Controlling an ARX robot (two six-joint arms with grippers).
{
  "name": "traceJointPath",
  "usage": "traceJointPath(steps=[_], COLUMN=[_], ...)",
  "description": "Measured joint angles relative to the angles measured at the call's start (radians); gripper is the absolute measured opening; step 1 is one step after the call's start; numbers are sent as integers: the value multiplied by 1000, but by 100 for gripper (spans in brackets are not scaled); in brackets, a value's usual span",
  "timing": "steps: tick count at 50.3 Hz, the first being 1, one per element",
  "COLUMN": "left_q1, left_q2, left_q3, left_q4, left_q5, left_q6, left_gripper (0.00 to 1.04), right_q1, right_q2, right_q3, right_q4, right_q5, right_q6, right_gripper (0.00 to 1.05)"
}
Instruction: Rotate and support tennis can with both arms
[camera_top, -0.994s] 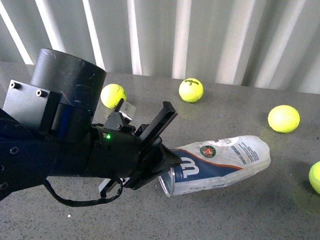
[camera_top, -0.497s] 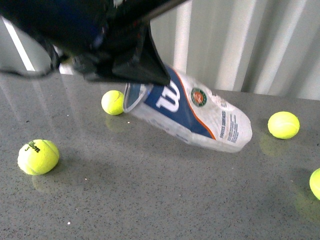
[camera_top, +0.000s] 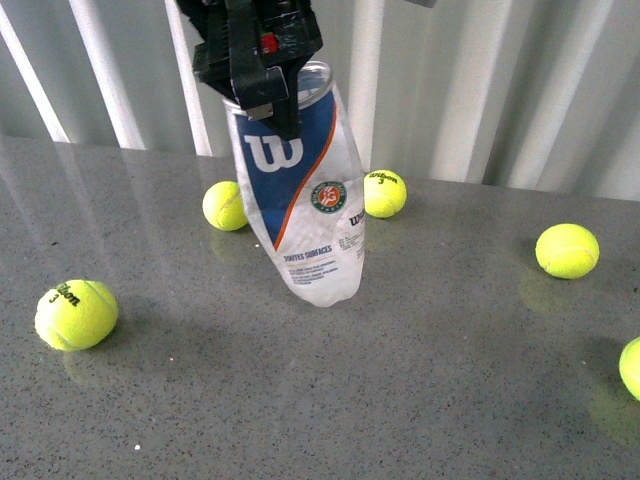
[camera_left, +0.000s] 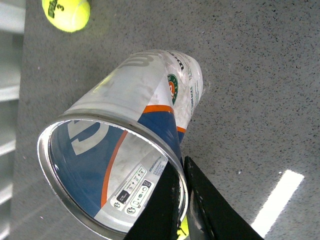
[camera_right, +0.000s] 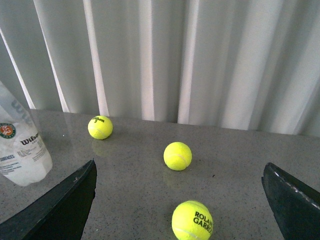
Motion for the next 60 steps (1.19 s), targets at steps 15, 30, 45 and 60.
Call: traceJointPath(steps=[15, 30, 45, 60], left_q1=[-90, -121, -135, -138], left_q2=[70, 73, 84, 103], left_q3=[41, -72, -68, -50], left_q4=[26, 97, 113, 121], left_q5=[-51, -101, -105, -97], left_q6=[117, 188, 188, 177], left_gripper=[4, 4, 4, 55], right_q1=[0, 0, 0, 0], right_q2=[0, 0, 0, 0], right_q3=[0, 0, 0, 0], right_q4=[0, 0, 0, 0], right_q5=[0, 0, 0, 0], right_q6=[0, 0, 0, 0], right_gripper=[98, 98, 98, 98])
